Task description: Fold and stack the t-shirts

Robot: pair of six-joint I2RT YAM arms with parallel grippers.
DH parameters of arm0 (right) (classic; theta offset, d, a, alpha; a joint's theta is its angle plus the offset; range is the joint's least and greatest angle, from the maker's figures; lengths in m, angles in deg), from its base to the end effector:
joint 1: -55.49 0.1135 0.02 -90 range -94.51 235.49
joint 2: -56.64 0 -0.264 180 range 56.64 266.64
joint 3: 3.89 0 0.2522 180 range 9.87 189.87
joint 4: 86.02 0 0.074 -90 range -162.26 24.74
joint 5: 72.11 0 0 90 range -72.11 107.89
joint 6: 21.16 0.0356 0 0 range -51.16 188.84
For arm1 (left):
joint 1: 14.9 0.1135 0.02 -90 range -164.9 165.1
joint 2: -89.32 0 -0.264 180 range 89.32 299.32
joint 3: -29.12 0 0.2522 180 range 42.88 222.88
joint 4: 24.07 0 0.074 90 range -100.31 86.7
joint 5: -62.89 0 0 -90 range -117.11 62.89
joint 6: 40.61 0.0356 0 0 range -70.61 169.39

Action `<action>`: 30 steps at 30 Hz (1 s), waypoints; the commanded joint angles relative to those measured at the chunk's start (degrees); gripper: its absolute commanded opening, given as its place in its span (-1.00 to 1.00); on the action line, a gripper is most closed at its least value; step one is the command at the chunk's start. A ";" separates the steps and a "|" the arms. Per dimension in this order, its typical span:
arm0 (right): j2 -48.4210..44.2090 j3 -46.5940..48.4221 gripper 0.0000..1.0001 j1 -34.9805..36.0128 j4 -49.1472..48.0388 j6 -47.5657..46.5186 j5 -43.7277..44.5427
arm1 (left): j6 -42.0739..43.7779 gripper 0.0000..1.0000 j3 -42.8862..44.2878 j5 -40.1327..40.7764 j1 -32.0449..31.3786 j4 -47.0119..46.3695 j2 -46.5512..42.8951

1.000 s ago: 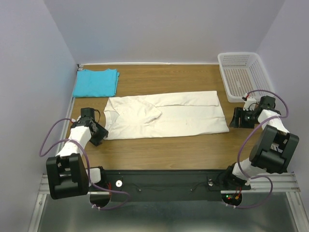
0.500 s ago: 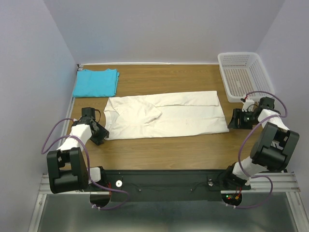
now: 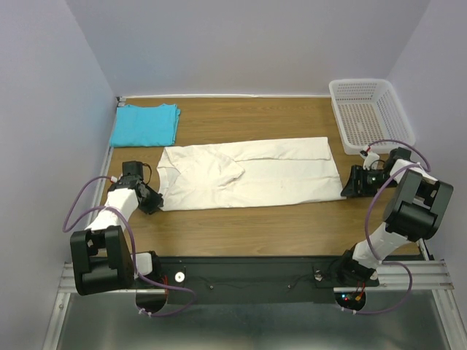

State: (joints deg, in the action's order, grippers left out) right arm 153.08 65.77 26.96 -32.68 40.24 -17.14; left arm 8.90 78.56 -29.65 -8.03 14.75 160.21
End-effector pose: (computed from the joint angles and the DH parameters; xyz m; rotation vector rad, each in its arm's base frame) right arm 0.2667 -0.1217 0.1606 -0.0735 2.6339 0.6212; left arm 0.2212 0.0251 0.1756 -1.0483 2.4290 -0.2592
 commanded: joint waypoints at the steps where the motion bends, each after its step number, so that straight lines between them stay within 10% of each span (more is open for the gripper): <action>1: 1.56 0.00 0.13 -0.03 0.51 -1.63 -2.50 | 0.85 -0.44 0.62 -0.27 0.16 -0.36 -1.81; 12: 3.22 -0.27 -0.22 0.94 4.37 -5.50 -4.00 | 1.38 -0.61 0.27 -1.58 0.25 -1.06 -2.34; 19: 0.59 0.18 -0.91 0.76 5.60 -5.94 0.90 | 0.85 -0.89 0.18 -1.15 0.16 -0.71 -2.86; 30: -8.46 -3.51 -0.99 -0.03 5.69 -6.99 10.41 | 0.41 -1.00 -0.08 -1.32 0.24 -0.36 -4.62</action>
State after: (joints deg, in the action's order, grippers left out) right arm 147.90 63.52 27.44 -27.70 34.95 -11.47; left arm 9.47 78.54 -31.49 -8.03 14.21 157.13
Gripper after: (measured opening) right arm 0.018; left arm 0.170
